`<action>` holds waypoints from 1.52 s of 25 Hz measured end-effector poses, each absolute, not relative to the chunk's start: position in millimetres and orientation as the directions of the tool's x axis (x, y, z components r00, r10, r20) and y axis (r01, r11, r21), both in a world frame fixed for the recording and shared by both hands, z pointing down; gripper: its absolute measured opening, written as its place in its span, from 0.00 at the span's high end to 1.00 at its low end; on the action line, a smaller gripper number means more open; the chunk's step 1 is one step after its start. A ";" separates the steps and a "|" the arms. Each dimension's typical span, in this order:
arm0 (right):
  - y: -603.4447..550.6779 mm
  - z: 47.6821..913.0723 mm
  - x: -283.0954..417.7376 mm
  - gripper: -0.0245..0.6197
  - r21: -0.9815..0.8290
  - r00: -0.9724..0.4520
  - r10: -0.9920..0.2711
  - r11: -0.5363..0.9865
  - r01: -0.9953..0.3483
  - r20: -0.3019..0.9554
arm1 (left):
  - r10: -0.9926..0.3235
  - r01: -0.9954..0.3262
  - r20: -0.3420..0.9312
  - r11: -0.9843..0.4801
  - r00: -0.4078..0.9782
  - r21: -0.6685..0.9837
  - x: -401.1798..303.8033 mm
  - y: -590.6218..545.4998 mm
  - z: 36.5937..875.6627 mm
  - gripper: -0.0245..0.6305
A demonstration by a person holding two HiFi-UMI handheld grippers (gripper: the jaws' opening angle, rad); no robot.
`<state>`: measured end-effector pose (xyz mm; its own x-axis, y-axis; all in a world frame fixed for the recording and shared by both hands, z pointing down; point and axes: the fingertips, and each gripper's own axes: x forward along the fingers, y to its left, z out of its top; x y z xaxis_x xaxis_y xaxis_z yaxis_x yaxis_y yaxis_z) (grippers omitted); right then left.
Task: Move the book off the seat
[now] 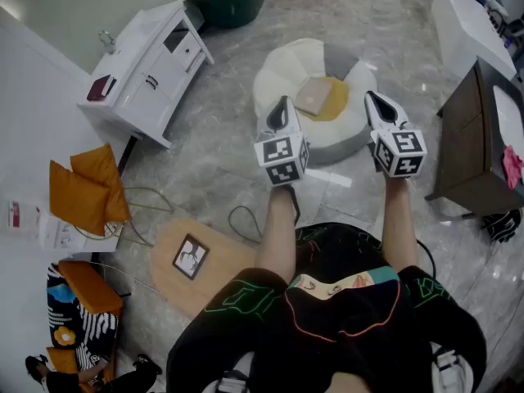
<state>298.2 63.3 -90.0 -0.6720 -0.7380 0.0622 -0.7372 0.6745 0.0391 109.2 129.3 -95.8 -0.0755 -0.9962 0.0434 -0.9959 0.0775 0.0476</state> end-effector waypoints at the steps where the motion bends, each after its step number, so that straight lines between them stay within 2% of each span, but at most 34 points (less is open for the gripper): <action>1: 58.5 -96.7 307.1 0.96 0.070 -0.630 -0.776 0.630 -0.774 0.027 | -0.997 -0.995 0.031 0.073 -0.071 0.066 112.2 126.5 -97.2 0.95; 4: 45.0 -109.3 323.9 0.96 0.114 -0.565 -0.824 0.558 -0.822 -0.044 | -0.997 -0.994 0.002 0.071 -0.071 0.082 119.4 116.3 -99.7 0.95; 11: 17.8 -94.9 330.9 0.96 0.034 -0.628 -0.778 0.627 -0.778 -0.019 | -0.994 -0.993 0.007 0.113 -0.113 0.044 125.9 94.3 -94.8 0.95; 23: -32.2 -62.8 293.3 0.96 -0.122 -0.695 -0.719 0.689 -0.715 0.012 | -0.979 -0.985 0.150 0.150 -0.137 0.080 80.5 61.7 -47.7 0.95; 32: -123.7 -5.7 271.1 0.96 -0.157 -0.636 -0.762 0.618 -0.771 0.124 | -0.966 -0.982 0.238 0.135 -0.101 0.132 46.3 -38.5 11.6 0.95; 38: -169.7 78.2 232.0 0.96 -0.185 -0.601 -0.740 0.573 -0.798 0.302 | -0.920 -0.977 0.386 0.143 -0.073 0.157 16.8 -95.7 81.4 0.95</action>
<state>232.0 -169.7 78.2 -0.6010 -0.7400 0.3020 -0.7985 0.5729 -0.1849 16.8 -95.7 81.4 -0.0730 -0.9198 0.3857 -0.9771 0.1434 0.1570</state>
